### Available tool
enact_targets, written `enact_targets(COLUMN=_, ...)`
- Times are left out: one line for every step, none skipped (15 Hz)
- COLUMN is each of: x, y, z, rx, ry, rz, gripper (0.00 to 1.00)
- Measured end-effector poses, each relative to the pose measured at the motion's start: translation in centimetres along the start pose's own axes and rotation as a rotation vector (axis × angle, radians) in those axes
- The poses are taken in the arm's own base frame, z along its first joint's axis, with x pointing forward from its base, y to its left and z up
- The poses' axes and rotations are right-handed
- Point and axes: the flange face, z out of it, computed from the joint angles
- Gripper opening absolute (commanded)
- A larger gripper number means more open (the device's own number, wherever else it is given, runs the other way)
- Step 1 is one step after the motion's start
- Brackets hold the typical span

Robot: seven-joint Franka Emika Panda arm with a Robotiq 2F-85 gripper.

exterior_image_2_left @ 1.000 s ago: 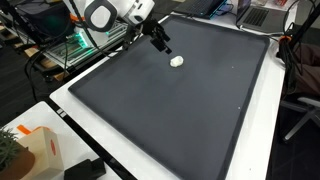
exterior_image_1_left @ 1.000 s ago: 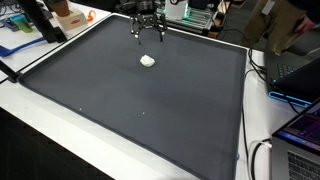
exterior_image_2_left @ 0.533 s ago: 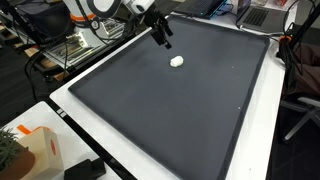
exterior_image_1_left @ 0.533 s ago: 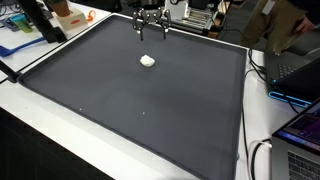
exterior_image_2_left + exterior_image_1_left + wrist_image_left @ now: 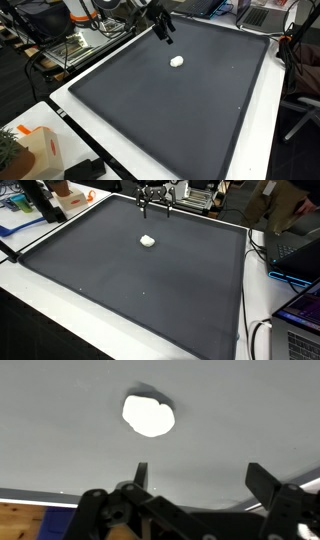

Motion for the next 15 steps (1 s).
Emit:
enact_targets(x=0.3, y=0.0, z=0.2, rx=-0.011, ry=-0.005, rz=0.032, gripper=1.0)
enact_targets(x=0.6, y=-0.2, z=0.4, rx=-0.021, ry=-0.016, rz=0.057, gripper=1.0)
enact_targets(x=0.9, y=-0.6, z=0.7, rx=-0.034, ry=-0.032, rz=0.083, gripper=1.0)
enact_targets(x=1.3, y=-1.0, z=1.1, rx=-0.051, ry=-0.051, rz=0.11, gripper=1.0)
enact_targets(x=1.6, y=-1.4, z=1.5, rx=-0.071, ry=-0.074, rz=0.131, gripper=1.0)
enact_targets(x=1.8, y=-1.8, z=2.0, rx=-0.092, ry=-0.099, rz=0.148, gripper=1.0)
enact_targets(x=1.9, y=-2.2, z=2.4, rx=-0.117, ry=-0.125, rz=0.165, gripper=1.0)
enact_targets(x=2.0, y=-2.3, z=2.8, rx=-0.148, ry=-0.152, rz=0.184, gripper=1.0)
enact_targets(x=2.1, y=-2.0, z=3.1, rx=-0.177, ry=-0.175, rz=0.218, gripper=1.0)
enact_targets(x=2.2, y=-1.7, z=3.3, rx=-0.202, ry=-0.196, rz=0.246, gripper=1.0)
enact_targets(x=2.5, y=-1.5, z=3.4, rx=-0.218, ry=-0.209, rz=0.273, gripper=1.0)
enact_targets(x=2.9, y=-1.4, z=3.3, rx=-0.22, ry=-0.205, rz=0.287, gripper=1.0)
enact_targets(x=3.2, y=-1.5, z=3.0, rx=-0.223, ry=-0.196, rz=0.294, gripper=1.0)
enact_targets(x=3.4, y=-1.4, z=2.8, rx=-0.226, ry=-0.189, rz=0.295, gripper=1.0)
enact_targets(x=3.5, y=-1.4, z=2.7, rx=-0.229, ry=-0.186, rz=0.297, gripper=1.0)
